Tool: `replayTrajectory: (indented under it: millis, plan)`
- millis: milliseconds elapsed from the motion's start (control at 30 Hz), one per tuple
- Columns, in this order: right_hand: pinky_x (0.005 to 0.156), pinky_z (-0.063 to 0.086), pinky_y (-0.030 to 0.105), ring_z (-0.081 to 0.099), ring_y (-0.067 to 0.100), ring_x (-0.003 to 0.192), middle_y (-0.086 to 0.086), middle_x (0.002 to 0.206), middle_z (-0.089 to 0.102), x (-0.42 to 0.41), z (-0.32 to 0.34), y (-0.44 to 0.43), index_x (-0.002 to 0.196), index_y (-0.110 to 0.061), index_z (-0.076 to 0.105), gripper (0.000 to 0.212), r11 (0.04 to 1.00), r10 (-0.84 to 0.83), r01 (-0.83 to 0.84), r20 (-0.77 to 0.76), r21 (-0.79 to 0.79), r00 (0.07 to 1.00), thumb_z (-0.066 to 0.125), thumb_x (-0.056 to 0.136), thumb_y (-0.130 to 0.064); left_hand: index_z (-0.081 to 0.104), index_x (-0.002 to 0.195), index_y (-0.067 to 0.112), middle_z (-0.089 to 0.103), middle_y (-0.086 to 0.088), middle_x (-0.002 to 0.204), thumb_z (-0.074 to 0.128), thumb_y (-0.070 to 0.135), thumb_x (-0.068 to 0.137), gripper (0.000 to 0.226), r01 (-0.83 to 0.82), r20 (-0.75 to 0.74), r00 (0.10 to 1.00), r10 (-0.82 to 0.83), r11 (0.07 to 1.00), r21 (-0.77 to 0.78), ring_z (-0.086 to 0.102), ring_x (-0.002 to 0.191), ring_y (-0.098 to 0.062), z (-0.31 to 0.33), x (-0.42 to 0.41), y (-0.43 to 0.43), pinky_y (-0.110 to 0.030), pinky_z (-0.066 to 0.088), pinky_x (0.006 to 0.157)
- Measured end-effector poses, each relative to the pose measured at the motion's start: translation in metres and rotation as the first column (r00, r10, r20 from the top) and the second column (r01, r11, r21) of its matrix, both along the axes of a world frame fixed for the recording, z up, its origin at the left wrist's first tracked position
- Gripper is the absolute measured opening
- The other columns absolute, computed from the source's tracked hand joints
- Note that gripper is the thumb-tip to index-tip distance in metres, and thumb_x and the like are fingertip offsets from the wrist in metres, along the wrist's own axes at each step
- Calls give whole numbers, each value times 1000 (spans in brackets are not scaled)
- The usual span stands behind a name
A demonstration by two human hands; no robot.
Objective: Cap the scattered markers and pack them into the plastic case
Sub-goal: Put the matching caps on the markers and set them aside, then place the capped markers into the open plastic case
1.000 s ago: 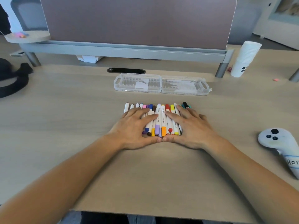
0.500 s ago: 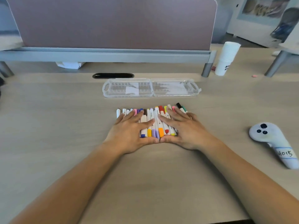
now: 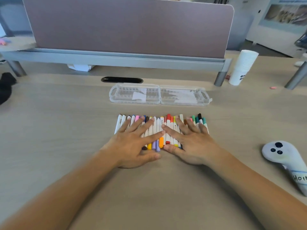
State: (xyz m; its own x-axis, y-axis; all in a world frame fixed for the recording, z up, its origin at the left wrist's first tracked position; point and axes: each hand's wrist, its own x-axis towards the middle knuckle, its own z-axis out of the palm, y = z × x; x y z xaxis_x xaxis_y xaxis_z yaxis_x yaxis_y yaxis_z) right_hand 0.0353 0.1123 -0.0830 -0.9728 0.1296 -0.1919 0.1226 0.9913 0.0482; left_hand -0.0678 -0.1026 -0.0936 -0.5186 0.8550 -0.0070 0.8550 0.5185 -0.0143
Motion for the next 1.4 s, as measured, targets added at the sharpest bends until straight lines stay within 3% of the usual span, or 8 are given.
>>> replayTrajectory:
  millis: [233,433,600,867,967,1067,1233,1400]
  plan:
    - [121,-5,53,-24,24,148,-7,161,-25,7,4,6,141,-63,-19,67,997,76,-75,26,-35,997,6,82,-82,-2,142,66,-12,12,163,4,79,82,63,-61,69,996,64,997,-46,-13,151,-16,6,9,0,-43,-9,121]
    - [122,2,51,-8,19,152,-8,164,-13,-9,22,26,152,-51,-4,74,975,-36,11,-109,-222,993,10,85,-79,2,152,49,4,5,165,6,91,73,90,-39,104,994,34,998,49,0,152,-17,32,-9,-2,-42,2,122]
    - [111,36,47,41,28,136,6,151,43,-79,35,70,144,-26,46,48,984,-160,128,-305,-123,939,35,102,-47,24,154,29,23,-2,161,37,53,100,60,-230,108,970,218,967,108,20,148,-25,56,-90,22,-46,21,117]
    - [94,50,38,61,21,104,0,120,66,-139,25,85,112,-26,70,24,993,-106,90,-222,-82,969,52,96,-27,55,132,26,52,-6,135,54,16,92,42,-278,-133,955,264,956,-99,52,123,-29,45,-143,61,-41,46,94]
    - [86,53,39,60,20,94,0,107,65,-144,20,87,102,-25,69,21,998,-30,44,-268,47,963,48,95,-25,57,122,17,59,-8,121,56,-1,85,40,-219,-363,923,129,951,-220,60,110,-33,34,-147,66,-48,52,87]
    - [73,52,36,59,22,86,0,101,59,-138,27,82,99,-24,64,16,974,76,-7,-302,225,950,49,95,-20,54,125,12,57,-9,119,55,-4,87,41,-205,-417,903,100,955,-215,58,112,-32,44,-140,66,-42,51,83]
    - [69,46,32,55,18,83,-3,99,54,-101,66,59,103,-22,60,16,963,188,-93,-381,254,905,46,97,-27,54,123,17,56,-6,118,48,13,92,32,-235,-412,891,192,970,-57,58,109,-30,83,-103,38,-37,41,72]
    - [57,39,27,48,14,67,-7,86,49,-24,90,21,82,-25,44,15,915,381,-286,-375,285,845,52,89,-36,54,90,19,61,0,90,50,40,92,21,3,-463,886,-26,999,-51,55,75,-23,113,-37,-16,-33,47,68]
